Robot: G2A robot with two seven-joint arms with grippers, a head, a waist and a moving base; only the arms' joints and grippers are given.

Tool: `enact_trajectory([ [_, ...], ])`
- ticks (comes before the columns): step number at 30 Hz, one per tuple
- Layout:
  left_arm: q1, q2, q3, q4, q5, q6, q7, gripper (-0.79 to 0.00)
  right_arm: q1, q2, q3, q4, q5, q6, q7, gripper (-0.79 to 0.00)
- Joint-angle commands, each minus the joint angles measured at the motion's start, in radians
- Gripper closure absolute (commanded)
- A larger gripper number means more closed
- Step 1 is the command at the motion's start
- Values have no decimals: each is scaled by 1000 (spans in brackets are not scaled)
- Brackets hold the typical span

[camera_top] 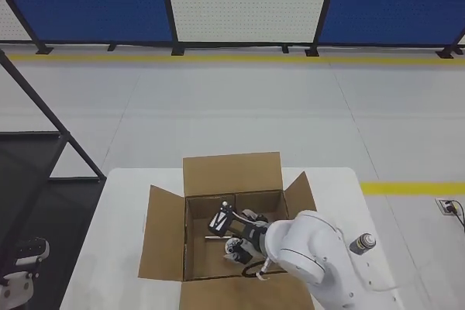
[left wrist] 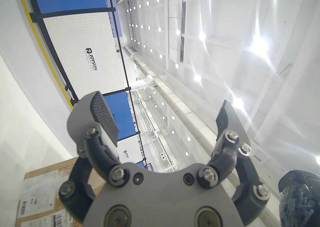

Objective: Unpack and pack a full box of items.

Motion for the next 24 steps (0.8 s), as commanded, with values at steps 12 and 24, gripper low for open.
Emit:
enact_trajectory([
  [12,0,0,0,0,0,0,0,-785,18,-16,-43,85,-1,51,-57,-785],
  [24,0,0,0,0,0,0,0,-785,171,-91,-195,400,69,64,-98,-785],
])
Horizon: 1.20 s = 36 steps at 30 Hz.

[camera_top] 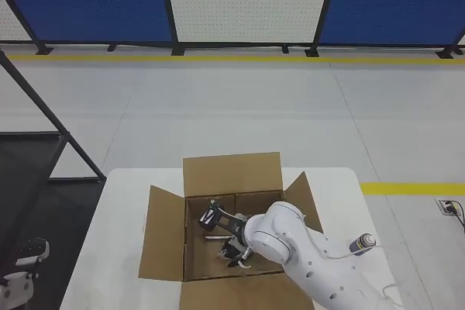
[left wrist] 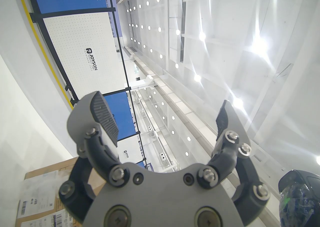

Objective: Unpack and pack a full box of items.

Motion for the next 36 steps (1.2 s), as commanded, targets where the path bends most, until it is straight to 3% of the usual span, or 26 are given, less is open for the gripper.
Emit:
enact_trajectory([
  [1,0,0,0,0,0,0,0,-785,12,-9,-17,33,-5,5,0,-785],
  [12,0,0,0,0,0,0,0,-785,33,-41,-64,156,-4,1,-6,-785],
  [15,0,0,0,0,0,0,0,-785,34,-48,-70,180,-7,3,-10,-751],
  [18,0,0,0,0,0,0,0,-785,40,-56,-77,210,-4,1,-19,-776],
  [20,0,0,0,0,0,0,0,-785,45,-63,-82,231,-1,-3,-27,-699],
  [23,0,0,0,0,0,0,0,-785,51,-72,-88,257,7,-9,-35,-345],
  [26,0,0,0,0,0,0,0,-785,56,-80,-93,272,9,-15,-39,-225],
  [27,0,0,0,0,0,0,0,-785,57,-82,-94,276,10,-19,-41,-142],
  [28,0,0,0,0,0,0,0,-785,58,-84,-95,280,11,-24,-44,0],
  [36,0,0,0,0,0,0,0,-785,50,-76,-61,217,-20,-15,-40,0],
])
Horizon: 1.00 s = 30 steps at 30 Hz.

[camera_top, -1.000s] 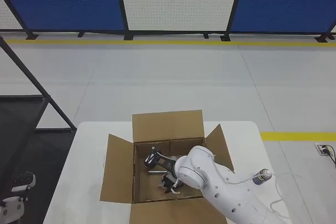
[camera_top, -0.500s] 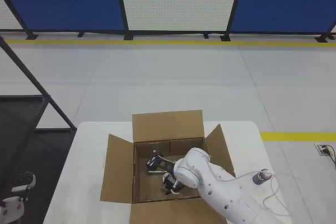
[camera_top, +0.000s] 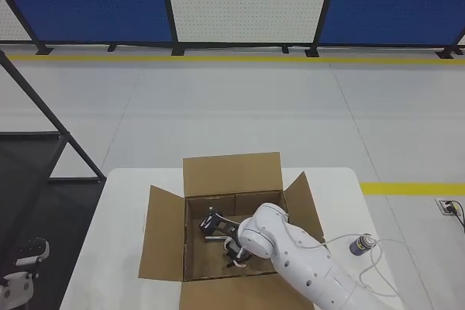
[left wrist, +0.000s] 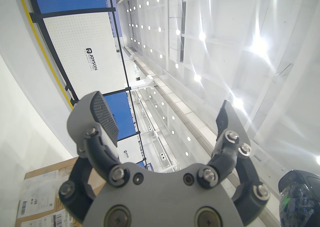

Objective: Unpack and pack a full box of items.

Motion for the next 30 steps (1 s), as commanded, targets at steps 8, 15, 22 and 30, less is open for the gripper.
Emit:
enact_trajectory([
  [8,0,0,0,0,0,0,0,-785,-142,90,200,-538,-173,39,186,0],
  [15,0,0,0,0,0,0,0,-785,-336,146,367,-975,-227,-27,285,0],
  [22,0,0,0,0,0,0,0,-785,-462,171,519,-1208,-259,-23,227,0],
  [30,0,0,0,0,0,0,0,-785,-573,191,817,-1208,-187,10,64,0],
])
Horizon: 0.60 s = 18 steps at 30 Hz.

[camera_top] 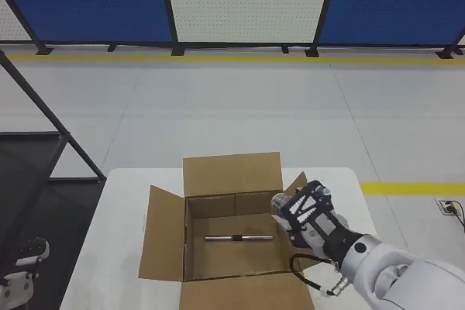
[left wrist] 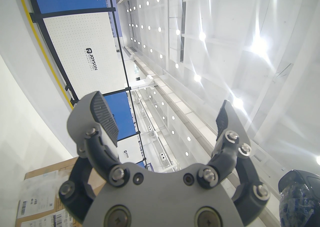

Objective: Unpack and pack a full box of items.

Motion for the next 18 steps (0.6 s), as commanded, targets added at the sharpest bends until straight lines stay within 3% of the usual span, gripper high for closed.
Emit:
enact_trajectory([
  [1,0,0,0,0,0,0,0,-785,-37,6,100,0,29,3,-28,0],
  [10,0,0,0,0,0,0,0,-785,-248,30,421,0,176,-32,3,0],
  [18,0,0,0,0,0,0,0,-785,-393,49,492,0,259,-78,113,0],
])
